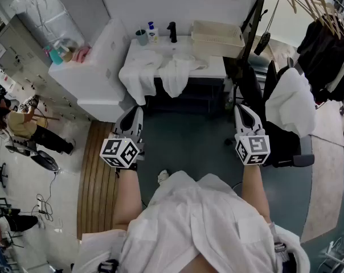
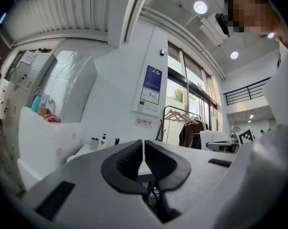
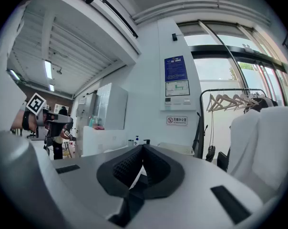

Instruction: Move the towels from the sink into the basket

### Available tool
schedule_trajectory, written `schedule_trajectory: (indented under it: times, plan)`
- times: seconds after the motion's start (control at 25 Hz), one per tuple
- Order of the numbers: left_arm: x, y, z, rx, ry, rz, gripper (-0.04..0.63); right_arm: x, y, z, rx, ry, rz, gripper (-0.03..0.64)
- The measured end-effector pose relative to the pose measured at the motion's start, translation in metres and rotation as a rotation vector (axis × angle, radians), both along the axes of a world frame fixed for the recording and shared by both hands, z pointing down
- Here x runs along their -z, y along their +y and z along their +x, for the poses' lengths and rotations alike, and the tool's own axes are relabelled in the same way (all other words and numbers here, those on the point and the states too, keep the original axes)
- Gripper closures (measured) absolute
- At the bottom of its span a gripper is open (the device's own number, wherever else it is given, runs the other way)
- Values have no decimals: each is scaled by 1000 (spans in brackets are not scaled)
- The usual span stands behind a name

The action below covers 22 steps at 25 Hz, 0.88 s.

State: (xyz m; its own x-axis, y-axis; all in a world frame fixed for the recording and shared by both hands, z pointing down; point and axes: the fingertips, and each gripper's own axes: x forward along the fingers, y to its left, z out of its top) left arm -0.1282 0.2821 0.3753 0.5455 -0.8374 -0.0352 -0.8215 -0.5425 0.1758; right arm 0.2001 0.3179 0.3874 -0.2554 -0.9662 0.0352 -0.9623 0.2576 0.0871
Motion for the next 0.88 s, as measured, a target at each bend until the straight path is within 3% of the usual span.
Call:
schedule_trajectory:
  times: [0.44, 0.64, 0.88]
  plan:
    - [0, 5, 18, -37, 2, 1, 575, 3, 9, 7, -8, 10, 22, 591]
    - [-1, 7, 21, -43, 7, -4, 575, 5, 11, 8, 5, -30, 45, 590]
    - [-8, 2, 19, -39, 10, -17, 575, -7, 3, 4, 22, -13, 4, 586]
